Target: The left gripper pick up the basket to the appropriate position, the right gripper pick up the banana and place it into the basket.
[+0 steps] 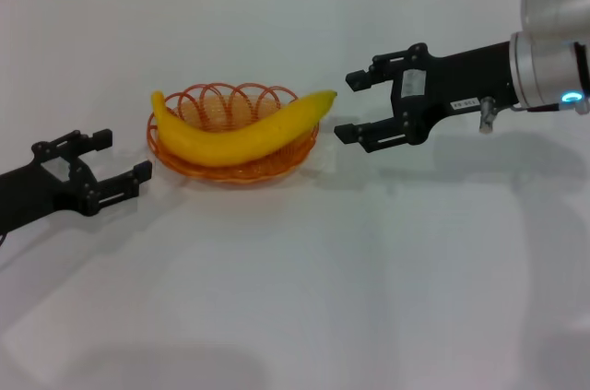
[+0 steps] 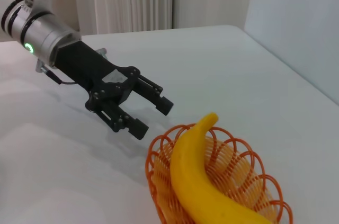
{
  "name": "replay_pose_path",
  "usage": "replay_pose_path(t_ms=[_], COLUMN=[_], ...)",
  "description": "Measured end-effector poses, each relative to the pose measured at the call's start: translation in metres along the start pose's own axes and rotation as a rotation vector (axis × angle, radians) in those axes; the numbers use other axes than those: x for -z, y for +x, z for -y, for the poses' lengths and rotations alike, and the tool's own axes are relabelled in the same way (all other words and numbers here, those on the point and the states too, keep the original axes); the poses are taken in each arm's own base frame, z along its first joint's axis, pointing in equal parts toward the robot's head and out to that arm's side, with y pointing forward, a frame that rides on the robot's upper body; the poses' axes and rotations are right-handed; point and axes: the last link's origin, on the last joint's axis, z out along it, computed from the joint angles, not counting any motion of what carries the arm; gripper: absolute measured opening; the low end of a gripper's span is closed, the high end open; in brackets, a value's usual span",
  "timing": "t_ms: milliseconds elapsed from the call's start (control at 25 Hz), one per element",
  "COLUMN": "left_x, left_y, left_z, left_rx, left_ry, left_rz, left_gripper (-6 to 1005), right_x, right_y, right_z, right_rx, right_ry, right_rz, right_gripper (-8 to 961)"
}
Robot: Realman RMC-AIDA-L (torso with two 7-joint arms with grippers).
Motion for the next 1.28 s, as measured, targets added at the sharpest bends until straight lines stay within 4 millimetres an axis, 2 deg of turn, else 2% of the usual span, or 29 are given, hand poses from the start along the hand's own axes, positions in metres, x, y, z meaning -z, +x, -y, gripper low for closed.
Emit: replay_pose_path(t_ms=[360,1280], left_x=[0.003,0.002], left_y=[-0.007,-0.007], left_z=[-0.001,-0.002], left_rx=[-0.014,-0.017], left_ry=[0.006,0.004], left_rz=[0.015,0.015], left_gripper=[798,797], right_x=[0.001,0.000], right_y=[0.008,0.022], right_z=[0.002,0.000], right_rx=[-0.033,-0.066], right_ry=[0.013,0.022], right_rz=[0.016,-0.011], right_gripper=[759,759])
